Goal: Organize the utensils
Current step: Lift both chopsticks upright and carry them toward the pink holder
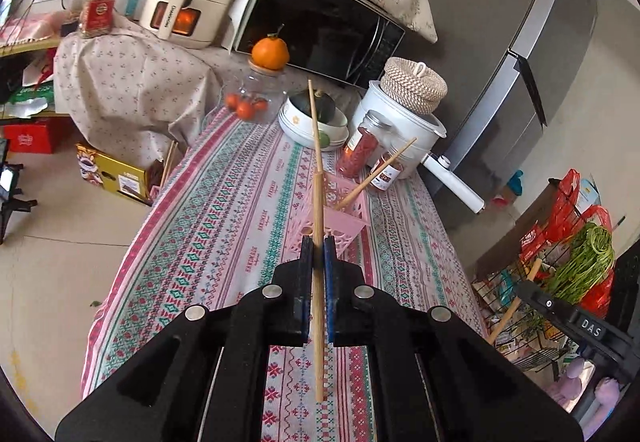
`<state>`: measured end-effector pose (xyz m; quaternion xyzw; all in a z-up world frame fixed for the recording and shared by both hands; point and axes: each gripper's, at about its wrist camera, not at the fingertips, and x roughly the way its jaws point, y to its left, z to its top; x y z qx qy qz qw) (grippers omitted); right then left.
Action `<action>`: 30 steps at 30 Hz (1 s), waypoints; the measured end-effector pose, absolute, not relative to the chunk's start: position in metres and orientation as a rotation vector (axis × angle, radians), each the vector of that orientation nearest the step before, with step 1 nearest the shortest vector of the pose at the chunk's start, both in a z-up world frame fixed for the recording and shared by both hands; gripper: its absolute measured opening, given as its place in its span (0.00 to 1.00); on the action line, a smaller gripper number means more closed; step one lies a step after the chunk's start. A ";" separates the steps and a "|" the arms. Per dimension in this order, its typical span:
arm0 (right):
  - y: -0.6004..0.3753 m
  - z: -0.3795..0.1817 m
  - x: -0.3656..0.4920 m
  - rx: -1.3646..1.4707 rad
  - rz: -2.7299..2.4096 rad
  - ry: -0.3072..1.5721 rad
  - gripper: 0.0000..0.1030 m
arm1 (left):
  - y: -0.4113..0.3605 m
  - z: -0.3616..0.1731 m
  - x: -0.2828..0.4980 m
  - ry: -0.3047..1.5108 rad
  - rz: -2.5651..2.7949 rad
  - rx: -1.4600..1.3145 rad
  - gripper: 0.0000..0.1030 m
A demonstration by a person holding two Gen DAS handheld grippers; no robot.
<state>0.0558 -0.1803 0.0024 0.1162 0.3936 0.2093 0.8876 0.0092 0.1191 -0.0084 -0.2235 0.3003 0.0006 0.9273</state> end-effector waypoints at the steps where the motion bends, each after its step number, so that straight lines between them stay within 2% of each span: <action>1: -0.181 0.001 0.059 0.241 0.418 0.818 0.07 | 0.118 -0.009 0.010 0.615 0.002 -0.454 0.04; 9: -0.193 -0.003 0.083 0.338 0.377 0.819 0.07 | 0.115 0.016 -0.001 0.530 0.017 -0.435 0.04; 23: -0.191 0.112 0.104 0.394 0.405 0.545 0.07 | 0.121 0.121 0.056 0.319 0.049 -0.420 0.04; 30: -0.165 0.121 0.142 0.389 0.429 0.540 0.07 | 0.126 0.113 0.113 0.341 0.094 -0.386 0.05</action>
